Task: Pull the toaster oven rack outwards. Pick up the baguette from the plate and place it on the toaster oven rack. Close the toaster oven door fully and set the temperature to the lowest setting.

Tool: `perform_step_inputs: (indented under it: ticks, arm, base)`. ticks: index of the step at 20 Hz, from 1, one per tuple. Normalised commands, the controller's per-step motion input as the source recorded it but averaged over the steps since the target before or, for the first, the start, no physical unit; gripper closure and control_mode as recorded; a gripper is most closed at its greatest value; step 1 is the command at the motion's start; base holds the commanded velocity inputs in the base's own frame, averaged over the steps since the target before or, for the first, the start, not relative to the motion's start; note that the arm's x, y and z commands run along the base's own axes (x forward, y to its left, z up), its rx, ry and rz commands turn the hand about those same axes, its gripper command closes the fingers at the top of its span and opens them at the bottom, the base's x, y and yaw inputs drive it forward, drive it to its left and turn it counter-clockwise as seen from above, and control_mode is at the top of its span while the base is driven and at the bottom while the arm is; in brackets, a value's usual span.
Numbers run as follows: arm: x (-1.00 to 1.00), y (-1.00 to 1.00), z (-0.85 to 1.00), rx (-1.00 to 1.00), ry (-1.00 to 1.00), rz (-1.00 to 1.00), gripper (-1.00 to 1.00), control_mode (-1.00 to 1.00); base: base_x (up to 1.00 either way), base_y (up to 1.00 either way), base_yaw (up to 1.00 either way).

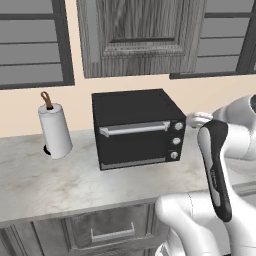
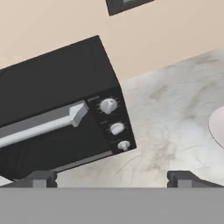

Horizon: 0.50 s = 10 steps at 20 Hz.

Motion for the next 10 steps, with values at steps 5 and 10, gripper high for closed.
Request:
perform_step_inputs:
  ticks: [5,10]
  arm:
    - [0.15,0.0,-0.03,0.08,0.11,0.0,-1.0,-1.0]
    - [-0.47,-0.03,-0.83,0.0,-0.05,0.04,-1.0,-1.0]
  base:
    - [0.0,0.0,0.0]
    - [0.0,0.0,0.0]
